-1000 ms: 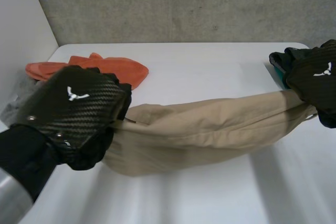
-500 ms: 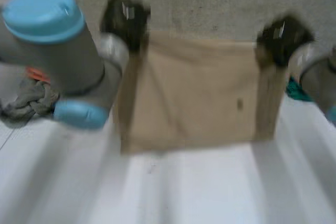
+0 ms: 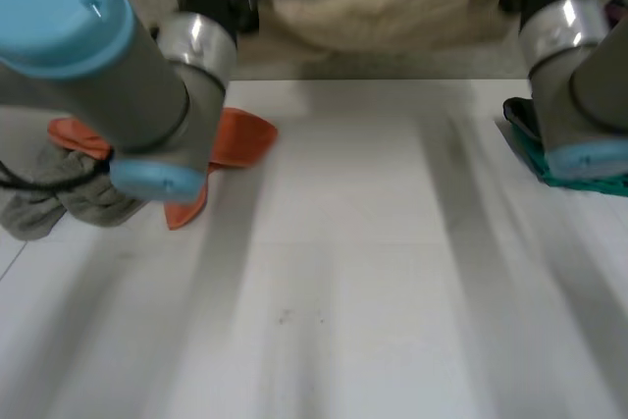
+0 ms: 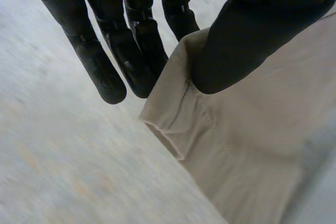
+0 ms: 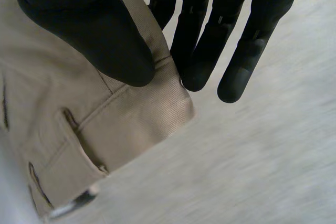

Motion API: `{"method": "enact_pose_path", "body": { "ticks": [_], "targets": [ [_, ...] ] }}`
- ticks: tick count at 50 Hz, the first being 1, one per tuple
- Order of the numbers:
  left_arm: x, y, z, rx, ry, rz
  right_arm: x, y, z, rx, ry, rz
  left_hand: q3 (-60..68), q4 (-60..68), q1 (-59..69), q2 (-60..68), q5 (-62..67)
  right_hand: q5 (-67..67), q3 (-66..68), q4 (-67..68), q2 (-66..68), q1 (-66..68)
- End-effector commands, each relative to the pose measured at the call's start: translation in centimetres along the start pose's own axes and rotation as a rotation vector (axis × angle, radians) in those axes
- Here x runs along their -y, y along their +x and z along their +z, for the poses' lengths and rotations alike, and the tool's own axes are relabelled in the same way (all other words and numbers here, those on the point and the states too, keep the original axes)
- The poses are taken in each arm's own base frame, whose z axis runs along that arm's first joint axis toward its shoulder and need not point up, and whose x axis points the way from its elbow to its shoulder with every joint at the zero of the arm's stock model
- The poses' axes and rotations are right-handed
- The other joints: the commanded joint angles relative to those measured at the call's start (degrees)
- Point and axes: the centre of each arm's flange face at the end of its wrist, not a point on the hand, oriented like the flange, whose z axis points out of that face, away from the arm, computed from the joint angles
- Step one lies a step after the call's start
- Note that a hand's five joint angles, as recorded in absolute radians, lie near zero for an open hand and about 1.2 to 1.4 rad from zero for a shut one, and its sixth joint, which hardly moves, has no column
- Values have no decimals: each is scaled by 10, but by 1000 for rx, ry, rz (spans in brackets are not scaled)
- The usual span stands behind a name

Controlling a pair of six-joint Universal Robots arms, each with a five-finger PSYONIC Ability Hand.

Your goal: Fold the laundry.

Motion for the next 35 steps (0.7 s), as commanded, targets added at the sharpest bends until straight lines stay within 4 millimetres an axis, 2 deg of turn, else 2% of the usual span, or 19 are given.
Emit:
{"method": "enact_pose_path", "body": {
  "ticks": [1, 3, 6, 7, 10, 13, 15, 21, 23, 25, 30, 32, 34, 35],
  "targets": [
    [-72, 45, -51, -151, -239, 9, -81, -75, -55, 274, -293, 16, 115, 111, 147, 112, 123, 114, 113, 111, 135, 145],
    [-96, 62, -74, -211, -331, 5, -94, -87, -69, 319, -344, 19, 115, 111, 147, 112, 123, 114, 113, 111, 135, 145],
    [-108, 73, -93, -258, -393, 4, -108, -100, -92, 395, -425, 13, 115, 111, 147, 112, 123, 114, 113, 111, 135, 145],
    [-113, 79, -108, -292, -433, 8, -109, -102, -97, 412, -441, 16, 115, 111, 147, 112, 123, 114, 113, 111, 135, 145],
    [-115, 79, -133, -340, -509, 22, -109, -104, -117, 475, -501, 19, 115, 111, 147, 112, 123, 114, 113, 111, 135, 145],
    [-100, 70, -147, -360, -535, 22, -99, -97, -132, 518, -539, 25, 115, 111, 147, 112, 123, 114, 113, 111, 135, 145],
    [-85, 61, -163, -383, -563, 27, -93, -90, -139, 530, -557, 27, 115, 111, 147, 112, 123, 114, 113, 111, 135, 145],
    [-52, 50, -198, -451, -589, 36, -67, -64, -164, 592, -601, 7, 115, 111, 147, 112, 123, 114, 113, 111, 135, 145],
    [-38, 49, -217, -496, -610, 45, -63, -60, -172, 620, -620, -10, 115, 111, 147, 112, 123, 114, 113, 111, 135, 145],
    [-32, 48, -230, -530, -633, 55, -57, -54, -187, 674, -657, -41, 115, 111, 147, 112, 123, 114, 113, 111, 135, 145],
    [-21, 47, -280, -682, -771, 119, -51, -45, -230, 851, -769, -127, 115, 111, 147, 112, 123, 114, 113, 111, 135, 145],
    [-19, 47, -291, -716, -805, 136, -50, -39, -246, 909, -812, -153, 115, 111, 147, 112, 123, 114, 113, 111, 135, 145],
    [-14, 46, -298, -744, -818, 152, -49, -37, -253, 928, -823, -161, 115, 111, 147, 112, 123, 114, 113, 111, 135, 145],
    [-12, 45, -297, -738, -813, 152, -49, -36, -254, 927, -822, -162, 45, 41, 77, 42, 53, 114, 113, 111, 135, 145]
  ]
}}
